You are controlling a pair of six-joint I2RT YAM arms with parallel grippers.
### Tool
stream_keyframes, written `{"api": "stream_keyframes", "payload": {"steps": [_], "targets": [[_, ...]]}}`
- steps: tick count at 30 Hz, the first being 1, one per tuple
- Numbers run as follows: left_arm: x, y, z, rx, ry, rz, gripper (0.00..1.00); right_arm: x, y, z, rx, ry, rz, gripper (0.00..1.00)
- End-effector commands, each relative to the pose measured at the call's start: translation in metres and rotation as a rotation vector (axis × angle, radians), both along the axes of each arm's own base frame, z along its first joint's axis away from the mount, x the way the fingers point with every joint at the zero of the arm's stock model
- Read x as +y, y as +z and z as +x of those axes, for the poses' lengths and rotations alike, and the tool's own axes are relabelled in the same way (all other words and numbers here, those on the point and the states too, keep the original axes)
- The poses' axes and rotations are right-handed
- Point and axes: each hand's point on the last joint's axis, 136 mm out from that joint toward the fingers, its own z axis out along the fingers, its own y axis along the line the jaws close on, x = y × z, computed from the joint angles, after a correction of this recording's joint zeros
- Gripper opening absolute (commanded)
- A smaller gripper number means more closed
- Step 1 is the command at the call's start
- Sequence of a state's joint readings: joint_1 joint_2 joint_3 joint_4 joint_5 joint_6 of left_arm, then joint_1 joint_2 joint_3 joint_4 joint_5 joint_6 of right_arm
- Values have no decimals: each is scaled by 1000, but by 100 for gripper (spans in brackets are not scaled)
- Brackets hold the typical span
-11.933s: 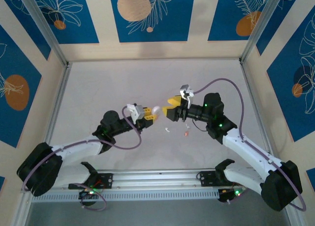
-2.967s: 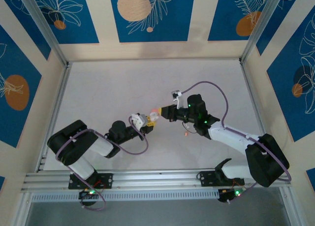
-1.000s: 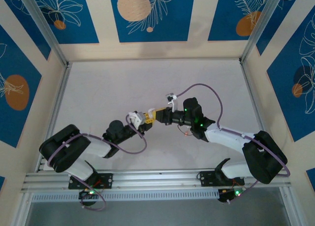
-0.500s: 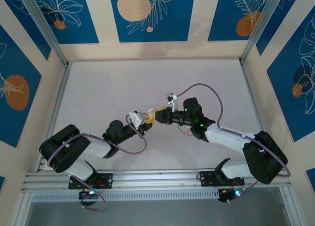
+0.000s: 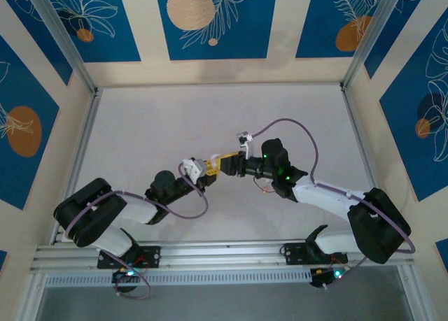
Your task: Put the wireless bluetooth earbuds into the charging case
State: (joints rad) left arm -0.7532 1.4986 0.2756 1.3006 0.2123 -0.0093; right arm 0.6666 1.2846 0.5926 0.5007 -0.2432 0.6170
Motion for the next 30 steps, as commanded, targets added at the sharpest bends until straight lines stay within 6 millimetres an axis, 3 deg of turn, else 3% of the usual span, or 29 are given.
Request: {"api": "stream_keyframes", "payload": {"steps": [1,8,19,24,30], "targets": [[-3,38,-10,-112,-42,-89,15,-3,-2,-7,7,5,-36,49],[-5,31,-18,-129,-75,-52,15,-23,24,-13,-34,-27,-56,50],[-10,25,-32,-207,-147,-2,15,-47,29,-46,250,-33,-143,40],[-13,25,-38,-227,-175,4,15,-46,23,-51,329,-28,-148,30],[-12,28,-42,-237,-179,1,15,-36,30,-47,322,11,-108,27]]}}
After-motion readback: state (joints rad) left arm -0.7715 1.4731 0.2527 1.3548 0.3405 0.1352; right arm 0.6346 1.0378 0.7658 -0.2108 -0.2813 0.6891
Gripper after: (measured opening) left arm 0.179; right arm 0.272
